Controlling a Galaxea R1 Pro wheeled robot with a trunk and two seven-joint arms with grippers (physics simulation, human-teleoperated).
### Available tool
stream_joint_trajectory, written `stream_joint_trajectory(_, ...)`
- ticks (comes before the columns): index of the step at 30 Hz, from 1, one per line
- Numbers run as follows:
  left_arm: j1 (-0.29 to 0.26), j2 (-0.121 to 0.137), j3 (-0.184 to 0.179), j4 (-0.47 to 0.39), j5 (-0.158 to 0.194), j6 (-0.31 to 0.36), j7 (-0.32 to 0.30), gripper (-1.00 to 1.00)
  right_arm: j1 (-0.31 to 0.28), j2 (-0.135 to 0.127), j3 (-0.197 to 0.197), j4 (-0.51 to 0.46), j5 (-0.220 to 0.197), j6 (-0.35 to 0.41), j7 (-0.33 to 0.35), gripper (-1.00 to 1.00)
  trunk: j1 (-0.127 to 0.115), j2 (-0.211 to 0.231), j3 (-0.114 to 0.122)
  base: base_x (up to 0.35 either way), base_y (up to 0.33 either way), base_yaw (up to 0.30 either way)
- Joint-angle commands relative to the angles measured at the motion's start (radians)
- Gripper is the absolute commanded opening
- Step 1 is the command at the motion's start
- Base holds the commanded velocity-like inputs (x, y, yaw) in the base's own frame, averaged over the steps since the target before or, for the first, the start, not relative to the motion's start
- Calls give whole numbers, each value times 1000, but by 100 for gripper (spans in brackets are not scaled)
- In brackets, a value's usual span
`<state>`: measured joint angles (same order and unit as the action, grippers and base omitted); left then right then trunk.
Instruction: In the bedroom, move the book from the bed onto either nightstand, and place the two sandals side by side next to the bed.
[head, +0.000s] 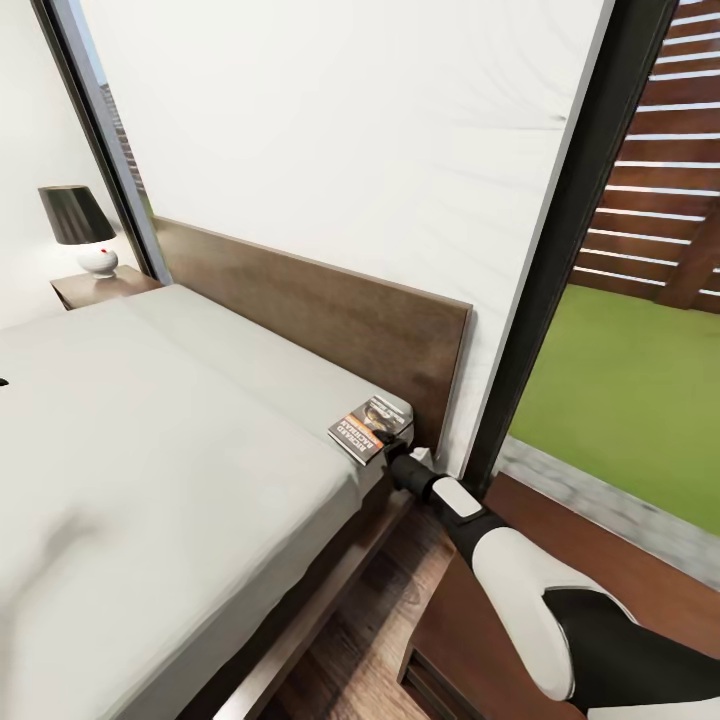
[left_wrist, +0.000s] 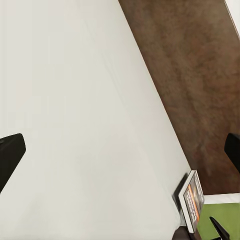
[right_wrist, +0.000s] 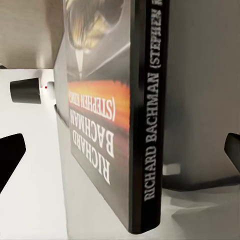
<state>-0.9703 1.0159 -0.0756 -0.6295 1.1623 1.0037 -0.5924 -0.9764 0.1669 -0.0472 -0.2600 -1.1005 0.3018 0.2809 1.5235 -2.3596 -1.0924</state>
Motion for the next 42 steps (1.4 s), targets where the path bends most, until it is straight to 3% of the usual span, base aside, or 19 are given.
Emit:
stream_joint_trajectory(1, -2, 1, -6, 2, -3, 0, -9, 100, -1, 2, -5, 2, -3, 5, 1, 100, 0, 0, -1, 0, 0, 0)
stream_joint_trajectory(42, -2, 0, -7, 2, -3, -1, -7, 100, 0, 7, -1, 33, -2, 4, 2, 100, 0, 0, -1, 0, 0, 0)
